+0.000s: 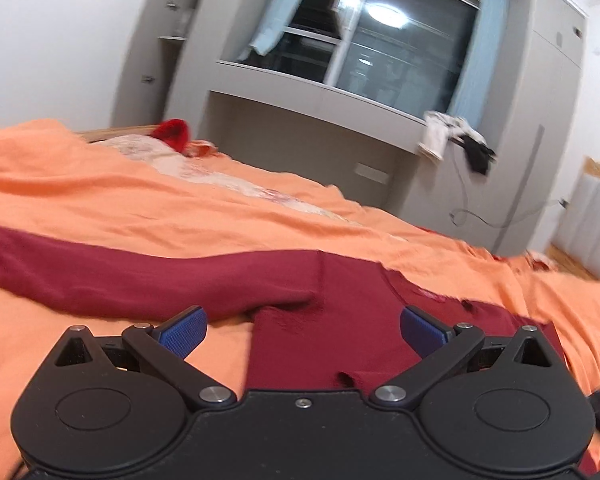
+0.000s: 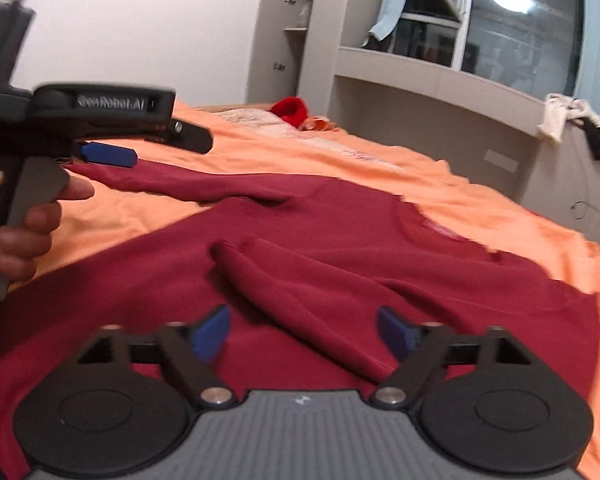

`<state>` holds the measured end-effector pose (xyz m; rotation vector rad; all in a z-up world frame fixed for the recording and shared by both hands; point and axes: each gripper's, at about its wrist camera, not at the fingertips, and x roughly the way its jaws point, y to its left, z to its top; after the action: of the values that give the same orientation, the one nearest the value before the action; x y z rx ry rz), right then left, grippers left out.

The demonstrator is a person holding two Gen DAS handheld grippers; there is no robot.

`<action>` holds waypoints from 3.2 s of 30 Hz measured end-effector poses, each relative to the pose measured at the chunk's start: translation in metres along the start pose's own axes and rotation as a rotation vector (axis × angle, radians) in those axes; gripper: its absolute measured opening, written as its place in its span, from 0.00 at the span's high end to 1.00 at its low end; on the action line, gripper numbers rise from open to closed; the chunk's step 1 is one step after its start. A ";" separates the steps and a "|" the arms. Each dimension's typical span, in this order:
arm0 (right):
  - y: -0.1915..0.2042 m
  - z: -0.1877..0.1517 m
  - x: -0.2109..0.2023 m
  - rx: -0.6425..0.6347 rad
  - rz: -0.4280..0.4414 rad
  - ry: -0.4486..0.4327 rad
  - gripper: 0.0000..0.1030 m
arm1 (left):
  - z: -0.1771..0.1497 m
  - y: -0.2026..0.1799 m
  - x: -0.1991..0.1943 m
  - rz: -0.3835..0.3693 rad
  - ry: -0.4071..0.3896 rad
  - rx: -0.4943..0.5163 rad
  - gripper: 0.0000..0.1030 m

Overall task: Fold small clothes
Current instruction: 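Lay the sleeve on the sweater body and open the right gripper, then grasp the other sleeve cuff with the left gripper, then lift the sleeve with the left gripper and fold it across the body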

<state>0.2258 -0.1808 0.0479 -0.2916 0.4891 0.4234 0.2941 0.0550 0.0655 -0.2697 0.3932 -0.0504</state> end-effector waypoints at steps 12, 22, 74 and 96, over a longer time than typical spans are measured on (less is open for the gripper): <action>-0.138 -0.048 -0.043 0.244 -0.419 0.064 0.07 | -0.039 -0.047 0.051 0.117 0.198 0.282 0.00; -0.141 -0.087 0.001 -0.013 -0.462 0.228 0.41 | -0.044 -0.038 0.058 0.136 0.248 0.261 0.00; -0.066 -0.031 -0.067 0.384 -0.088 -0.097 0.00 | 0.046 0.225 -0.051 0.441 0.068 -0.440 0.01; -0.052 -0.054 -0.055 0.335 -0.057 -0.001 0.00 | 0.087 0.213 -0.014 0.475 -0.151 -0.301 0.96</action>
<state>0.1842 -0.2633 0.0394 0.0176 0.5406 0.2799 0.3142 0.2836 0.0907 -0.4673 0.3058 0.4964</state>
